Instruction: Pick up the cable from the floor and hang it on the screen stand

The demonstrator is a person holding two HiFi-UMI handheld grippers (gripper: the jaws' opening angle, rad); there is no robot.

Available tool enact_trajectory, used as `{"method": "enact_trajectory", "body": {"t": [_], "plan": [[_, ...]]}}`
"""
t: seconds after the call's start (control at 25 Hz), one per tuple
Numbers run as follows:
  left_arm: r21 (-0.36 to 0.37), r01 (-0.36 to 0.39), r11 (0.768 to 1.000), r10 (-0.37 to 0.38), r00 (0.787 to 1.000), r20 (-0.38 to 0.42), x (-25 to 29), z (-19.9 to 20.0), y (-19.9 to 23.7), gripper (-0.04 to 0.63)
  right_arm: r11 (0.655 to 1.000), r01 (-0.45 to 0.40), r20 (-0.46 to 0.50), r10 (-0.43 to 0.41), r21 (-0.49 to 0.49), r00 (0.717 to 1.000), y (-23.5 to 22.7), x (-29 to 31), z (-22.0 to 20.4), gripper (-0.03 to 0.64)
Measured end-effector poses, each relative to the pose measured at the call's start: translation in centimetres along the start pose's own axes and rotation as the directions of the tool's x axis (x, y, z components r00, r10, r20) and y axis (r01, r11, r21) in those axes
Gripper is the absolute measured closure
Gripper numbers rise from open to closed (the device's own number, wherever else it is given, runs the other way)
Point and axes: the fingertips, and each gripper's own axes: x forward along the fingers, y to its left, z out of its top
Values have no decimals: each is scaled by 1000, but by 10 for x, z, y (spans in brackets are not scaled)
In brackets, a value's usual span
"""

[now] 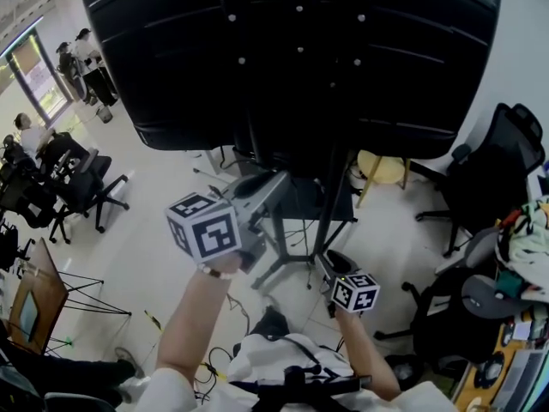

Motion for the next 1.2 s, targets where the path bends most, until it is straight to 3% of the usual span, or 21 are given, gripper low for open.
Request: {"method": "enact_trajectory", "body": {"t": [0.04,0.08,0.52,0.84,1.2], "plan": [[0,13,1000,-13,1000,4,1,2,-5,578,1000,-2,-12,2,-5,1000,-1,2,-3,388],[0,28,1000,-28,1000,8,2,4,-10,578,1000,-4,-26,4,-9,1000,-3,4,-7,376],[29,150,988,-151,988,39,4,40,-56,578,996,4,-156,-18,-85,988,-13,39,-50,377],[78,163,984,-169,983,71,1,79,-65,578,986,11,-253,-53,-165,966,-26,70,-67,377],[95,173,980,-181,980,81,-4,97,-62,578,986,11,-311,-63,-168,948,-23,103,-86,380]]}}
